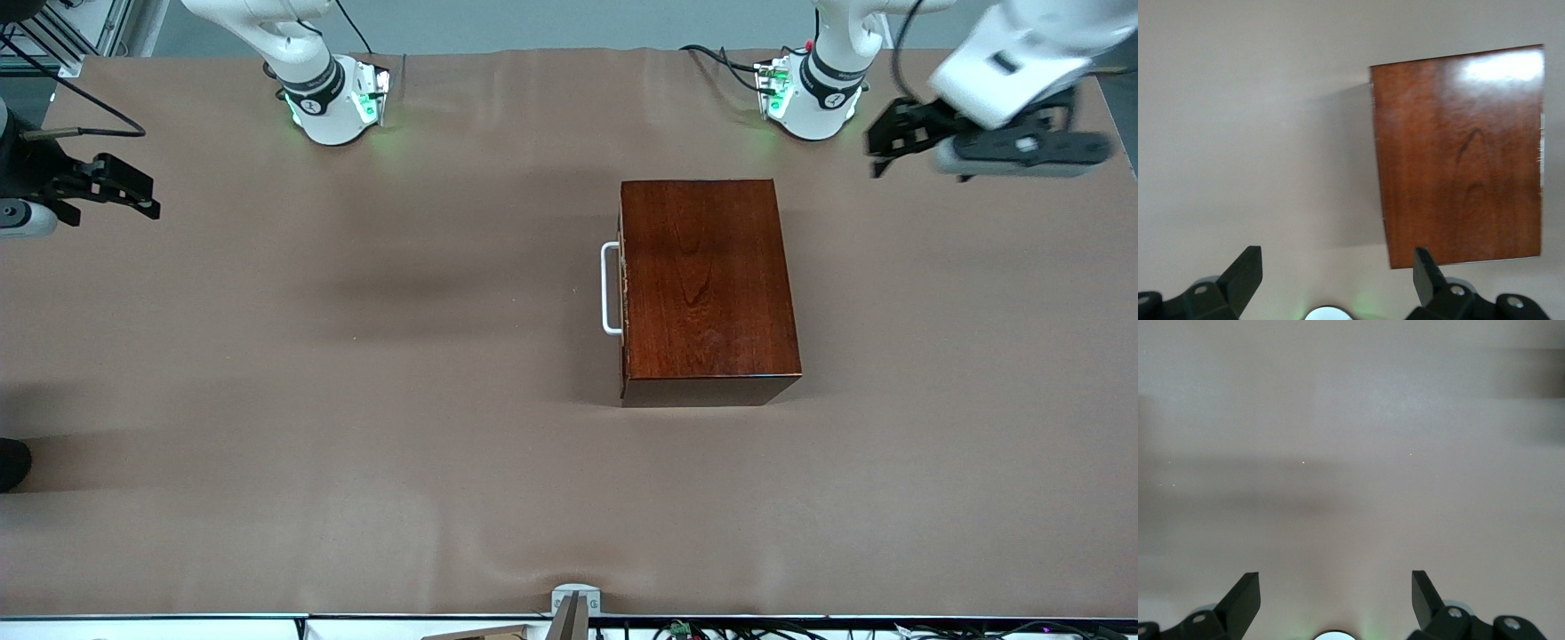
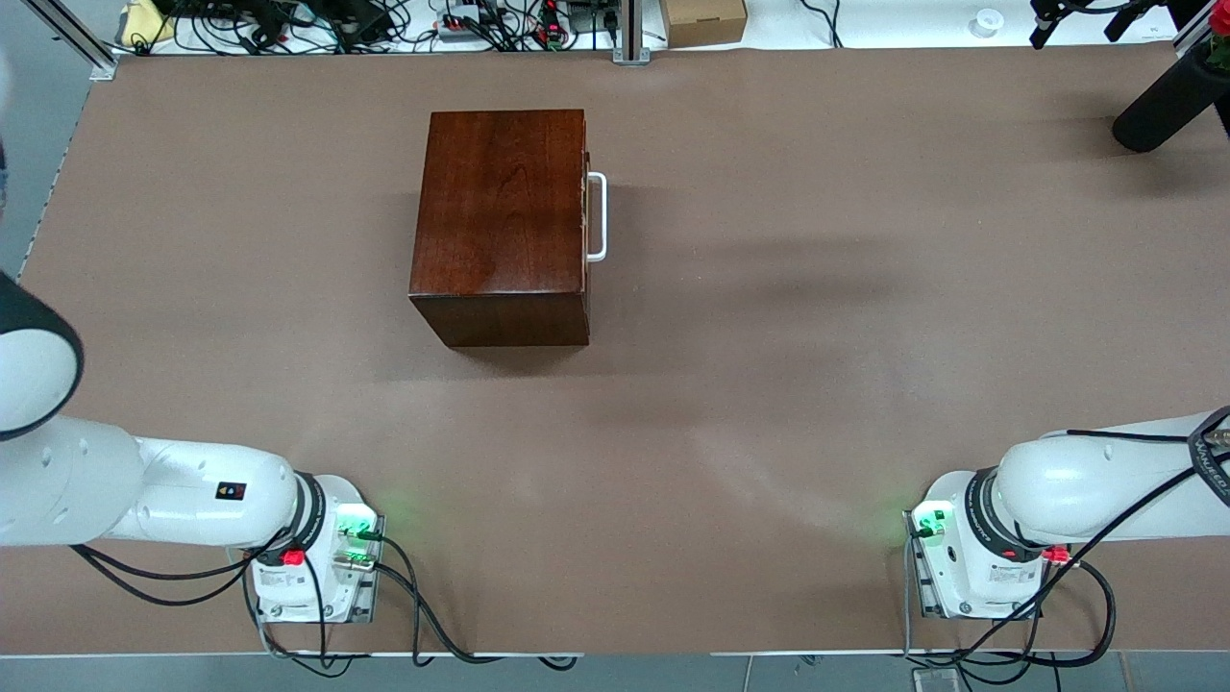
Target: Open drawer, take yellow block, close drawer
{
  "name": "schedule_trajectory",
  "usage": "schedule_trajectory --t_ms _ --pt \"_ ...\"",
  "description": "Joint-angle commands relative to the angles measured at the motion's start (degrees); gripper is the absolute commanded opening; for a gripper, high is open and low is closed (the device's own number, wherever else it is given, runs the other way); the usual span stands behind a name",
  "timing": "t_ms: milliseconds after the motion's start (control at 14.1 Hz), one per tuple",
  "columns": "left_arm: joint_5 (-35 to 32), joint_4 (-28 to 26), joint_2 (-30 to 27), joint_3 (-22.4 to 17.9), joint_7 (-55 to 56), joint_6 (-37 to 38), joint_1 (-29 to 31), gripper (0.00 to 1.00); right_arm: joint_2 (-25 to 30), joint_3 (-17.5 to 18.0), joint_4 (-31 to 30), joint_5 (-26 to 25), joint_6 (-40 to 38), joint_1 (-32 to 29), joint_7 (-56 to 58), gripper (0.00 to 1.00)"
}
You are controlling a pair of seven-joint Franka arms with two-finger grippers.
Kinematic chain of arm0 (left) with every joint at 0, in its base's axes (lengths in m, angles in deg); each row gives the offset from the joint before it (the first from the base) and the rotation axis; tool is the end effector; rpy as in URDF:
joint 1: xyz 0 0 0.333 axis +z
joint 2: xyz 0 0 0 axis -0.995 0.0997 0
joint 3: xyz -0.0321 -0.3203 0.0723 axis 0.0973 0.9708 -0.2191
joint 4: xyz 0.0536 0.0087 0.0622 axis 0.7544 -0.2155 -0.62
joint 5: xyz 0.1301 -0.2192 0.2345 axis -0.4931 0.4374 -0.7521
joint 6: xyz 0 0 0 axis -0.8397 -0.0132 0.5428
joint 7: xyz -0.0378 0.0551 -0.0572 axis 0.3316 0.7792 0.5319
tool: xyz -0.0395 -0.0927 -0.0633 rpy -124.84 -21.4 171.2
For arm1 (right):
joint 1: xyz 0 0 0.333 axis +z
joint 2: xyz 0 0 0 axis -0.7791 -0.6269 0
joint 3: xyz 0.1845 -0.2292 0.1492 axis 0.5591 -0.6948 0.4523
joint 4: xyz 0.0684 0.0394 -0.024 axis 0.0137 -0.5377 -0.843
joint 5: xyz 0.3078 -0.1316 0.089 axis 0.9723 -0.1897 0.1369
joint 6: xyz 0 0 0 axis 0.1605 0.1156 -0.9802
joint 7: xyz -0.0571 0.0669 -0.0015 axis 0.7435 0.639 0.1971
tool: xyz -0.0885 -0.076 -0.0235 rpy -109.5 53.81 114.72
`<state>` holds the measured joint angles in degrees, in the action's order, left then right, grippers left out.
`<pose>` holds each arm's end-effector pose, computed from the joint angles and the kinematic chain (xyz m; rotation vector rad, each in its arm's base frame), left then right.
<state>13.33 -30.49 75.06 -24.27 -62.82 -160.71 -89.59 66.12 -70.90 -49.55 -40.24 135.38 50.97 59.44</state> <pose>0.4520 -0.1692 0.6526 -3.0921 0.2027 0.0347 0.4780 -0.0018 0.6292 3.1352 0.1321 -0.1289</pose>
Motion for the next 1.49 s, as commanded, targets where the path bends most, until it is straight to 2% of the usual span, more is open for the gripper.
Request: schedule_trajectory --t_ms 0,142,354,495,566,708,778,849,1132,1415 --pt "-1.08 10.25 10.60 5.19 6.46 1.13 -2.84 1.00 0.06 0.13 0.29 -0.17 -0.22 -0.15 -0.08 1.00" --pt "-1.25 13.60 16.40 4.95 14.80 0.61 -9.33 1.00 0.06 0.13 0.38 -0.17 -0.13 -0.06 -0.08 1.00" --pt "-8.88 19.93 26.60 4.51 26.41 -1.49 -19.88 1.00 -0.02 0.13 0.29 -0.17 -0.13 -0.33 -0.08 1.00" --pt "-9.69 23.01 32.58 2.15 31.00 -5.09 -25.16 1.00 -0.11 0.13 0.38 -0.17 0.05 -0.33 -0.08 1.00" --pt "-9.69 24.76 35.22 -0.82 31.80 -7.02 -29.01 1.00 -0.11 0.13 0.38 -0.08 -0.04 -0.24 -0.08 1.00" --pt "-9.69 29.33 41.28 -10.03 32.24 -8.35 -38.50 1.00 -0.11 0.13 0.29 -0.08 -0.13 -0.33 -0.08 1.00" --pt "-9.34 30.13 43.22 -14.26 32.33 -9.84 -42.29 1.00 -0.11 0.13 0.29 -0.08 -0.04 -0.41 -0.08 1.00" --pt "-9.08 30.14 44.89 -16.82 32.59 -11.25 -44.85 1.00 -0.11 0.13 0.29 -0.08 -0.13 -0.33 -0.08 1.00" --pt "-9.08 30.05 49.91 -17.73 38.37 -12.67 -47.15 1.00 -0.11 0.13 0.29 -0.08 -0.13 -0.33 -0.08 1.00" --pt "-9.34 29.09 51.76 -18.08 40.24 -10.83 -48.30 1.00 -0.11 0.13 0.29 -0.08 -0.22 -0.15 -0.08 1.00"
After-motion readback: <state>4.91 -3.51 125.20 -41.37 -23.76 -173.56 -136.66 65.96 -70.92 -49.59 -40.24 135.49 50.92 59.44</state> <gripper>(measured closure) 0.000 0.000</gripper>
